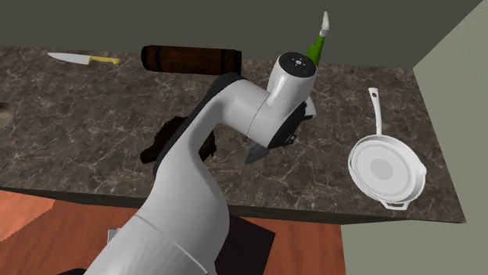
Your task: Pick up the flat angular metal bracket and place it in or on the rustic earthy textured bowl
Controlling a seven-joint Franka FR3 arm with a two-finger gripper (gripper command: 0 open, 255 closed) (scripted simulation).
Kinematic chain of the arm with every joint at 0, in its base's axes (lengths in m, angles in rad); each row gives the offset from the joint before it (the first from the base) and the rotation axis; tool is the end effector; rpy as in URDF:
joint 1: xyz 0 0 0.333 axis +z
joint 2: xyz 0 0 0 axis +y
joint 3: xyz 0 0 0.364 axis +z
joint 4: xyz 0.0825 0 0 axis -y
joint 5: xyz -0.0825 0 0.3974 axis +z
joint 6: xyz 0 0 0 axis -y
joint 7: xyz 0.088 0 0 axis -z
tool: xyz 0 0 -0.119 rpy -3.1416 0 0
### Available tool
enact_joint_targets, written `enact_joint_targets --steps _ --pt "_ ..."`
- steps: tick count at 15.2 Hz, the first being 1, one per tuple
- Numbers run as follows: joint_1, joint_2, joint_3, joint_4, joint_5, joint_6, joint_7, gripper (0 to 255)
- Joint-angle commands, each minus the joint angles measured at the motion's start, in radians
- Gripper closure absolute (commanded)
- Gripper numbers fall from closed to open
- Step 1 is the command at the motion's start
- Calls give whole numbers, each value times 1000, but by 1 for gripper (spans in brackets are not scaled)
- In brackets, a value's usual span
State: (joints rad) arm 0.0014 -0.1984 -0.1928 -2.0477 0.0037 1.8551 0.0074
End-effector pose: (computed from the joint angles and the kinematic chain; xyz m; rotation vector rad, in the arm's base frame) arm 0.4930 -0.1019 0.5558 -3.0857 0.3037 -0.0092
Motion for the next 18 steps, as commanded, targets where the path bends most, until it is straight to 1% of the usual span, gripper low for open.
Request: enact_joint_targets --steps 1,18 --pt "1 -3 1 25 0 -28 2 255" --pt "3 17 3 275 4 -259 6 255"
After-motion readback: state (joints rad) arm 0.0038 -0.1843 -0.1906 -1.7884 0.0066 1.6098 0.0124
